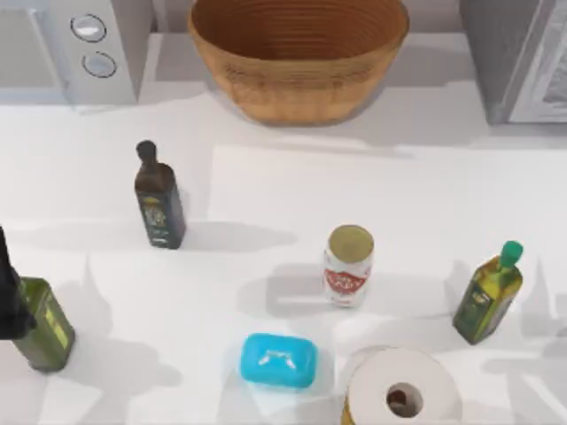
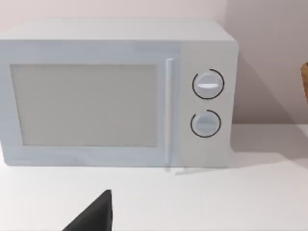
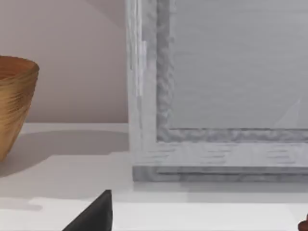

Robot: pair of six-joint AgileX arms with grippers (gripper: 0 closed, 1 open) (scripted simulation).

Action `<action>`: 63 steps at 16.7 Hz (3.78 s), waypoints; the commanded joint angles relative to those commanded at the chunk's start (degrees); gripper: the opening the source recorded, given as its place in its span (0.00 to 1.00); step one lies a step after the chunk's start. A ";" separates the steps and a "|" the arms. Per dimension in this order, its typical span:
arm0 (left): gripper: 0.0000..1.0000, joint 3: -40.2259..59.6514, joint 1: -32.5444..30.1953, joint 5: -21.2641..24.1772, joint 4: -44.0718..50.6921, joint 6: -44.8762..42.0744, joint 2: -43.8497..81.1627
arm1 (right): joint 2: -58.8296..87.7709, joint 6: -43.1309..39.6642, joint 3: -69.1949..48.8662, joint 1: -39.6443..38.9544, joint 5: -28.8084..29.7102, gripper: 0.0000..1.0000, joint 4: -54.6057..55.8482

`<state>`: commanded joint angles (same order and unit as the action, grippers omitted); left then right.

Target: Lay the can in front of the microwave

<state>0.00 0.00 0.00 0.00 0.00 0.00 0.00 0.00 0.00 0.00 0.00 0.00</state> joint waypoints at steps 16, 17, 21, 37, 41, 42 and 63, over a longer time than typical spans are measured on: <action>1.00 55.96 -21.73 0.23 36.99 0.51 58.59 | 0.00 0.00 0.00 0.00 0.00 1.00 0.00; 1.00 62.02 -23.96 0.28 41.05 0.60 65.70 | 0.00 0.00 0.00 0.00 0.00 1.00 0.00; 1.00 84.95 -32.58 0.57 56.68 0.93 92.52 | 0.00 0.00 0.00 0.00 0.00 1.00 0.00; 1.00 126.20 -48.00 0.22 82.17 1.22 133.99 | 0.00 0.00 0.00 0.00 0.00 1.00 0.00; 1.00 123.67 -47.86 0.21 79.67 1.06 133.92 | 0.00 0.00 0.00 0.00 0.00 1.00 0.00; 1.00 121.88 -47.85 0.22 77.91 1.07 133.93 | 0.00 0.00 0.00 0.00 0.00 1.00 0.00; 0.10 113.04 -47.91 0.22 68.75 1.13 134.25 | 0.00 0.00 0.00 0.00 0.00 1.00 0.00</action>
<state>113.04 -47.91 0.22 68.75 1.13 134.25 0.00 0.00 0.00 0.00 0.00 0.00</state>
